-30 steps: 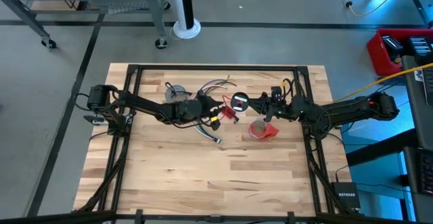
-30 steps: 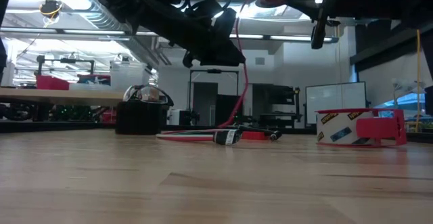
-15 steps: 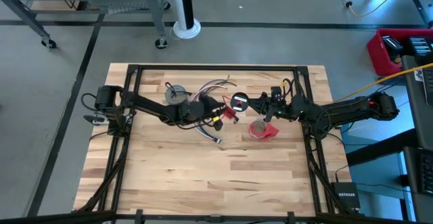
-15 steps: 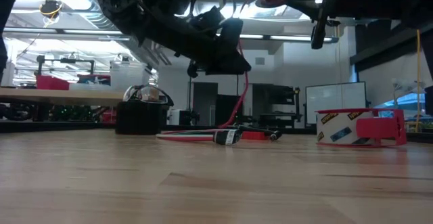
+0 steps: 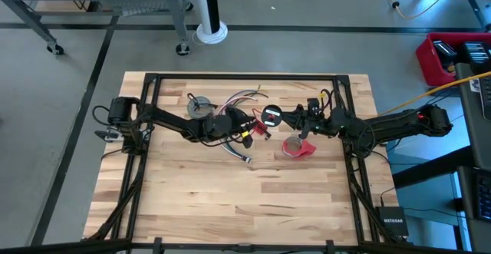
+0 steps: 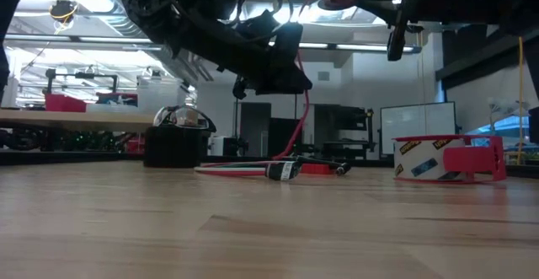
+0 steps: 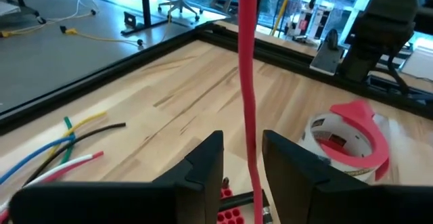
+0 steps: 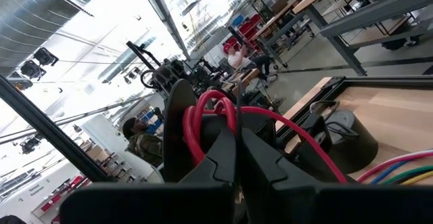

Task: Coil cords
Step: Coil the red wire onto the spool

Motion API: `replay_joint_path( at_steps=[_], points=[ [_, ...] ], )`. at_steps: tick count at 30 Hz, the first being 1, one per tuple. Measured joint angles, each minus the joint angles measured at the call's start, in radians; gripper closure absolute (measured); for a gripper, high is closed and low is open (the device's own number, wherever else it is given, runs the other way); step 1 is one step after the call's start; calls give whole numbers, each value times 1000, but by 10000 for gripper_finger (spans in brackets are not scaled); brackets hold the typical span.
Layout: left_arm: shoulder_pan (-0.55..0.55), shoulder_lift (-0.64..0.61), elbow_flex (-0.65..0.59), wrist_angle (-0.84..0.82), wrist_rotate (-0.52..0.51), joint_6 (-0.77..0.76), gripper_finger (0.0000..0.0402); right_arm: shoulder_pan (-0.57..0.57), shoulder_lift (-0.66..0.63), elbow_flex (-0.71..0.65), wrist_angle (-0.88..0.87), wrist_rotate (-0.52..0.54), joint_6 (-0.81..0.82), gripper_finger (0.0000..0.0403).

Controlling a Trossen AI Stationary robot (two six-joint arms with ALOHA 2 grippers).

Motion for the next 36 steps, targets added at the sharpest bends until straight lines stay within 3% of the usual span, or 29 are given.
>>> replay_joint_path(
  at_steps=[9, 19, 30, 36],
  points=[
    [0, 0, 0, 1, -1, -100, 393, 0, 0, 0, 1, 83, 0, 395],
    [0, 0, 0, -14, 4, -261, 398, 0, 115, 45, 6, 188, -4, 395],
    [-9, 0, 0, -28, 6, -266, 400, 0, 235, 143, 7, 192, -31, 395],
    [-31, 0, 0, -30, 7, -266, 400, 0, 235, 146, 0, 278, -38, 395]
  ],
)
